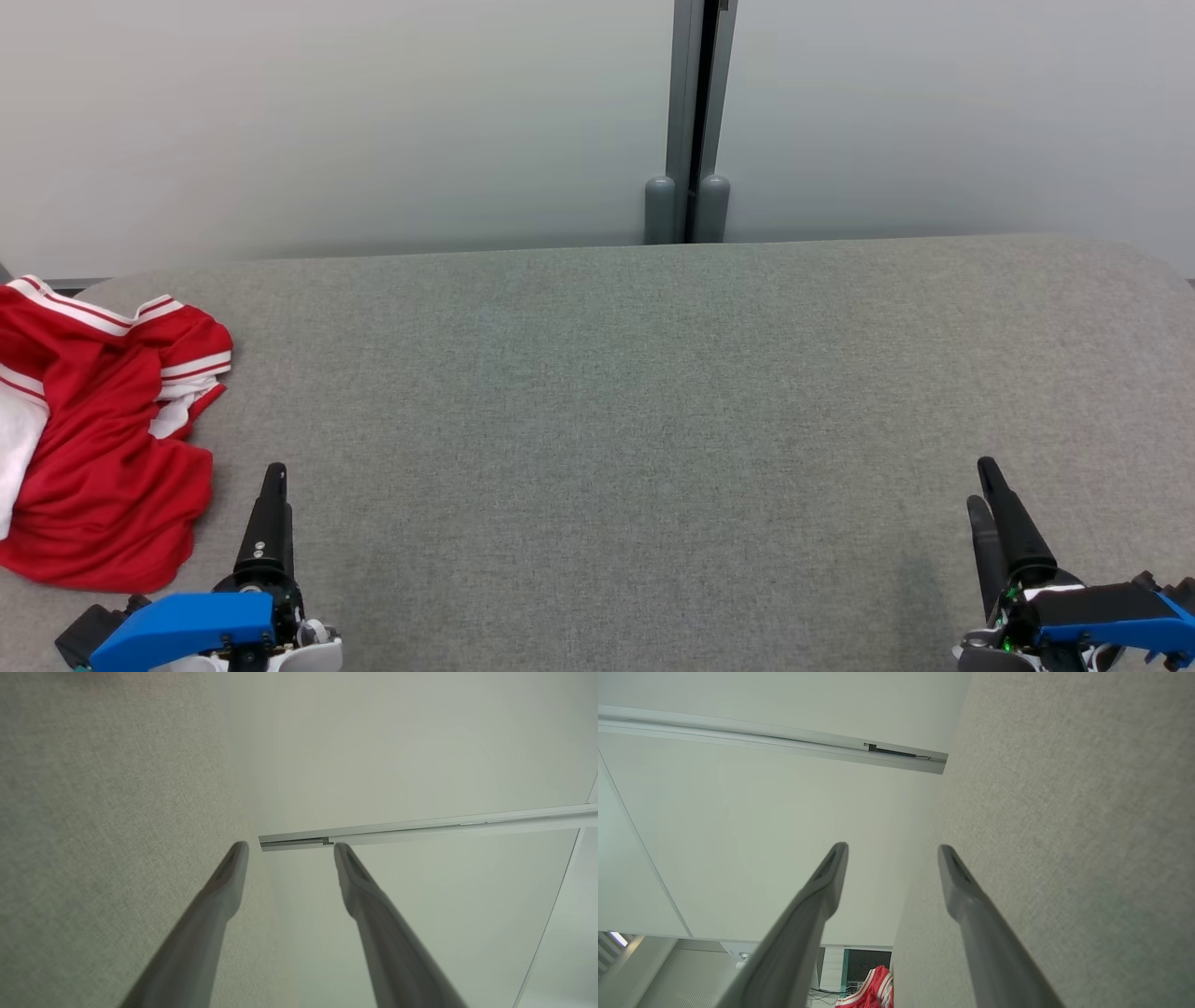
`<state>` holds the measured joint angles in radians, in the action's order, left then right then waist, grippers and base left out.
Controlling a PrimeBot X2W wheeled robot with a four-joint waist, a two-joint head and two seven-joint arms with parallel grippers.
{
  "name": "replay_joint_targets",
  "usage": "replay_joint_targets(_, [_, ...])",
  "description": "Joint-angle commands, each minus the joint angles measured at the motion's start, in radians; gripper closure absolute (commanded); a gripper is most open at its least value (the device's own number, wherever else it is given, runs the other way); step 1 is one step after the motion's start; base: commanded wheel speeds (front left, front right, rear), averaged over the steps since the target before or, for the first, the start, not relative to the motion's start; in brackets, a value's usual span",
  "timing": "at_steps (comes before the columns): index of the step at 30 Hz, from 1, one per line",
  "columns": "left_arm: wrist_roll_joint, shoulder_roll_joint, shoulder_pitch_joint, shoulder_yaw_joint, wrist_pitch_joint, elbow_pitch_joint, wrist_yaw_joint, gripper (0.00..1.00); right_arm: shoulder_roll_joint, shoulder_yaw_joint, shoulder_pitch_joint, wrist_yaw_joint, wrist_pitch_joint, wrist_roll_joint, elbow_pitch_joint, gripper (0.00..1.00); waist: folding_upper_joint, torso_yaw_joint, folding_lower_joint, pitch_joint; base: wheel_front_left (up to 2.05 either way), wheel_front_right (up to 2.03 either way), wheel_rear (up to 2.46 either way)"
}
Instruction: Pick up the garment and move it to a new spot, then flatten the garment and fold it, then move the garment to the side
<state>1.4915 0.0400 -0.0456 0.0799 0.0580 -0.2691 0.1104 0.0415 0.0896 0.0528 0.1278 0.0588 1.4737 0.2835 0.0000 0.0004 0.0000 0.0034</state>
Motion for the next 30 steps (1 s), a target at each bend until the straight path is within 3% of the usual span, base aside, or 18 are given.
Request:
replay_joint_targets(1, [-0.042,0.007,-0.016,-0.011,-0.011,0.024,-0.007,0.0,0.005,0.003,0.01,0.001,-0.012,-0.045,-0.021,0.0,0.0,0.0,0.0,0.0,0.0,0.0,0.0])
replay_joint_targets(30, [-0.571,0.018,0.005,-0.113,-0.127,0.046,-0.052,0.0,0.007,0.0,-0.017,0.002,-0.127,-0.581,-0.041,0.0,0.0,0.007,0.0,-0.003,0.0,0.0,0.0])
